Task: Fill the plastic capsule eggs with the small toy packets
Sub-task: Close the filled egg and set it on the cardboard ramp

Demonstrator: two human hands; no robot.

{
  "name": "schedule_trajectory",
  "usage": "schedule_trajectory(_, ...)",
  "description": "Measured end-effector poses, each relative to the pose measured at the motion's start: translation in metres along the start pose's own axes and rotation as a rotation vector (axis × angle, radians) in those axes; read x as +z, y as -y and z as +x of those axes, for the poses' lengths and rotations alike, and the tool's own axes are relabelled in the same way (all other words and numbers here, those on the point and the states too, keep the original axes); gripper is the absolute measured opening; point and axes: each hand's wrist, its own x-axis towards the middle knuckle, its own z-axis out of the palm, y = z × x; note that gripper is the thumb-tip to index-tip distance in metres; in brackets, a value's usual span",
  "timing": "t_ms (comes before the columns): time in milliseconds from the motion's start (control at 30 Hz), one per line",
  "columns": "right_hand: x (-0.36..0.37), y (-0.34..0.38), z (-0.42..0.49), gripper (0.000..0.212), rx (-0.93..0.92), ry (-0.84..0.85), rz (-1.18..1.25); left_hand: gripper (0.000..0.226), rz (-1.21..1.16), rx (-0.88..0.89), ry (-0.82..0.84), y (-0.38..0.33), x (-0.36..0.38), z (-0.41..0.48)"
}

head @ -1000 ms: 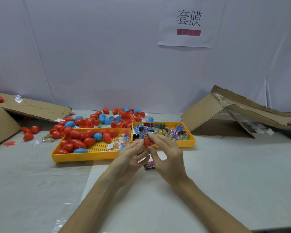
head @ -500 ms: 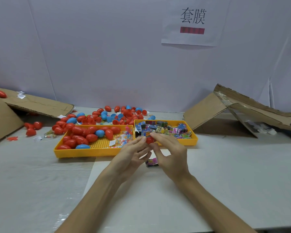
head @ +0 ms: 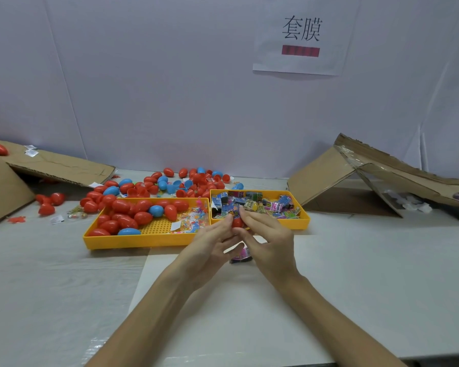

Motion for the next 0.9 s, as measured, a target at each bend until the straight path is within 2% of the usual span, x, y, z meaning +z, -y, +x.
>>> schedule_trajectory(267, 0.0, -0.002, -0.001, 0.034, -0.033, -0.041, -0.012, 0.028, 0.02, 0.006, -0.025, 0.004, -0.001, 0.003)
schedule_trajectory(467, -0.003, 0.006, 0.004, 0.042, 0.079, -0.043, 0.054, 0.041, 0.015, 0.015, -0.004, 0.003, 0.001, 0.002)
schedule_trajectory(600, -0.002, 0.003, 0.003, 0.035, 0.05, -0.039, -0.012, 0.049, 0.018, 0.019, -0.014, 0.005, -0.001, 0.003)
schedule_trajectory(900, 0.001, -0.005, -0.001, 0.026, 0.039, -0.099, -0.047, 0.031, 0.064, -0.011, -0.018, 0.005, 0.002, 0.001)
